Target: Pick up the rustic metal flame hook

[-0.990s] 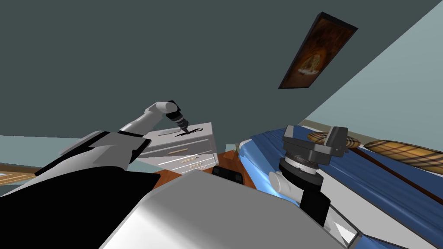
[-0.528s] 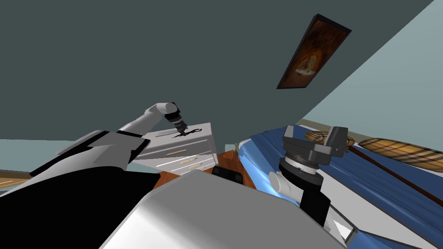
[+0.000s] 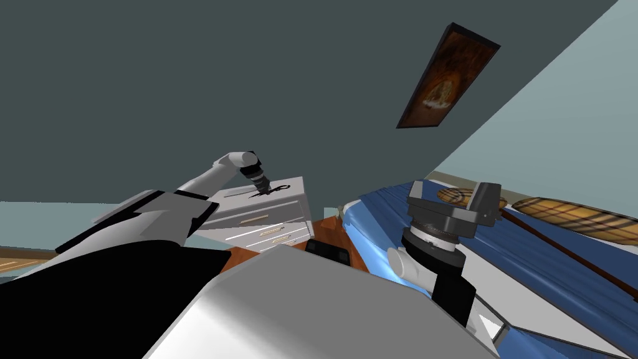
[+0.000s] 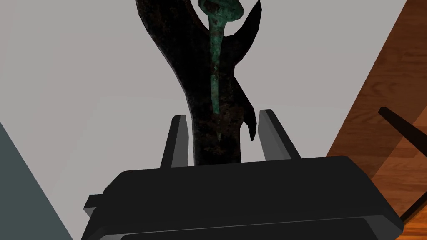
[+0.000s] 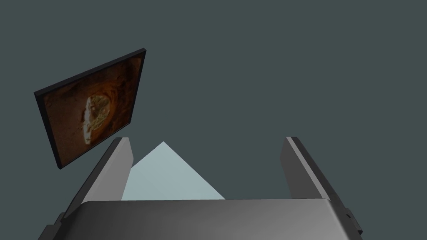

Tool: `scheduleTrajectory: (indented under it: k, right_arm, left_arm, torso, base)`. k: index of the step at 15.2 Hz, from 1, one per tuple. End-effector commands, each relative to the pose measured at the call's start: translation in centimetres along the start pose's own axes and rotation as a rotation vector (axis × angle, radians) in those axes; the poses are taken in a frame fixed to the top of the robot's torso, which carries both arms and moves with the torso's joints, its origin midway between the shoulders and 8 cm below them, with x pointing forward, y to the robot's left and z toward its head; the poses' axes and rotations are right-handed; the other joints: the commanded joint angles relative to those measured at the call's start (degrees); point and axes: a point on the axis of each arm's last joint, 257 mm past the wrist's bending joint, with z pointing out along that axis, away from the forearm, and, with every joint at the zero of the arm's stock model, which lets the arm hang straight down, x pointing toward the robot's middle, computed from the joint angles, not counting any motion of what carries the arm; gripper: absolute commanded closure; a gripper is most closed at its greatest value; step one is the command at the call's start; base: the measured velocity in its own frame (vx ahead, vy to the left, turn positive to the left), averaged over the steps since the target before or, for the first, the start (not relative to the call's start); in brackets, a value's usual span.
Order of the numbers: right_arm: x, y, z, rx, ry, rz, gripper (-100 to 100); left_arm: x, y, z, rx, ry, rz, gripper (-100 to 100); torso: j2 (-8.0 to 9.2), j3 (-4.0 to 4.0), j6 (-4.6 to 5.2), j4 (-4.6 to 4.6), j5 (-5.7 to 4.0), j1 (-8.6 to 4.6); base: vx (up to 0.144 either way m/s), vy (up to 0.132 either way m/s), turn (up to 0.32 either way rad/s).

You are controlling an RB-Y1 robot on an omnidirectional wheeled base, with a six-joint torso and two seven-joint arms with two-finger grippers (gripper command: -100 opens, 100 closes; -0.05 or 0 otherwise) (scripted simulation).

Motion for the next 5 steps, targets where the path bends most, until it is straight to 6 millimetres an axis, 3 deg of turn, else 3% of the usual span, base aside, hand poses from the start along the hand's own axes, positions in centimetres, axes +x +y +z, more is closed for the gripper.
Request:
scheduleTrajectory:
  k: [1,2,3,5]
  right_arm:
    - [0.0,0.0,0.0,0.0,0.0,0.0,0]
    - [0.0,0.0,0.0,0.0,0.0,0.0,0]
    - [0.0,0.0,0.0,0.0,0.0,0.0,0]
    - [0.0,0.0,0.0,0.0,0.0,0.0,0]
  left_arm:
    - [0.0,0.0,0.0,0.0,0.0,0.0,100]
    - [0.0,0.0,0.0,0.001,0.0,0.0,100]
    - [0.0,0.3,-1.5,-0.001,-0.001,0.003,100]
    - [0.1,0.1,-1.1,0.002,0.001,0.003,100]
  torso:
    - [0.0,0.0,0.0,0.0,0.0,0.0]
    - [-0.02,-0.02,0.0,-0.01,0.01,0.01]
    - [-0.04,-0.03,0.0,-0.02,0.02,0.03]
    - [-0.12,-0.06,-0.03,-0.02,-0.02,0.06]
  base:
    - [0.0,0.0,0.0]
    - [0.0,0.0,0.0]
    - [0.015,0.005,0.033]
    - [0.027,0.011,0.028]
